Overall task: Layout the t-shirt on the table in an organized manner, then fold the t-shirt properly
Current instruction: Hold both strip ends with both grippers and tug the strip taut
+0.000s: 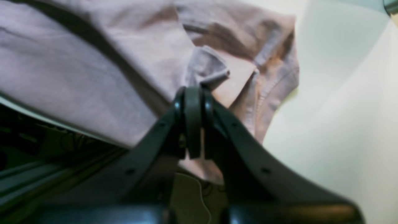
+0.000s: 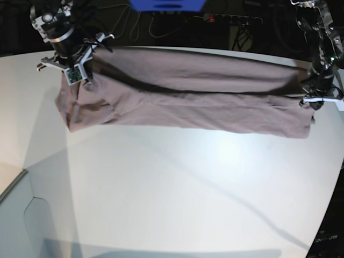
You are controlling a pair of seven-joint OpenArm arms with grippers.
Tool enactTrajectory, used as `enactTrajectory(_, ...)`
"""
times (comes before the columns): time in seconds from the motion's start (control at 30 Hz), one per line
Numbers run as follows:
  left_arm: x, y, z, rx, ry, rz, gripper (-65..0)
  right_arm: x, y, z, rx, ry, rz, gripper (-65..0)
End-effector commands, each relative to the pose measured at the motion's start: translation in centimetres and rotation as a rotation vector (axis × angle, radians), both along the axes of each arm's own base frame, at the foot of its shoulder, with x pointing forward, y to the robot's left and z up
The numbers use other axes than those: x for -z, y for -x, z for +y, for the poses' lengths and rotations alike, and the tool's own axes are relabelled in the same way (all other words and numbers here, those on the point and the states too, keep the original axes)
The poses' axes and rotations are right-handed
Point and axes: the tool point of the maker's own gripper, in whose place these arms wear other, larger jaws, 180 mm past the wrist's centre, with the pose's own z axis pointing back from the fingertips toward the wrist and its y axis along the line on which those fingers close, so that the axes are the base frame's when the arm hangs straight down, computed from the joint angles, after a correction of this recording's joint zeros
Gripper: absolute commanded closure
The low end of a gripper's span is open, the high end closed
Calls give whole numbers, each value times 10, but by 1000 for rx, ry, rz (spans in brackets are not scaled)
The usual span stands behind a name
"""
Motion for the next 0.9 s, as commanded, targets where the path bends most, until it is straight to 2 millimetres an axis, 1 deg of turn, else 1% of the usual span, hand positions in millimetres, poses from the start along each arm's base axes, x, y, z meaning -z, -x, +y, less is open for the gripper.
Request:
enactTrajectory(0.0, -12, -4, 6, 3, -31, -34, 0, -10, -3, 3, -16, -15, -49, 0)
enactTrajectory(0.1, -9, 1, 6, 3, -31, -21, 0, -8, 7, 6, -23, -32, -49, 0)
enactTrajectory(0.2, -9, 1, 6, 3, -31, -21, 0, -6, 11, 8, -26, -38, -39, 0)
enactTrajectory(0.33, -9, 1, 6, 3, -31, -21, 0, -1, 26, 9, -25, -43, -5, 0)
enactTrajectory(0.43, -10, 0, 6, 3, -31, -25, 0, -1, 27, 10, -26, -46, -1, 0)
enactTrajectory(0.53, -10, 0, 6, 3, -31, -25, 0, 2, 33, 14, -31, -54, 14, 0)
enactTrajectory(0.57, -9, 0, 6, 2, -30, -23, 0, 6, 35, 18, -37, -64, 25, 0)
enactTrajectory(0.7, 10, 8, 8, -17, -3, 20, 0, 31, 49, 29, -45, -109, 99, 0)
enactTrajectory(0.77, 16, 12, 8, -22, 4, 34, 0, 38, 53, 30, -41, -119, 118, 0)
enactTrajectory(0.87, 19, 15, 8, -24, 6, 43, 0, 41, 55, 32, -43, -127, 129, 0)
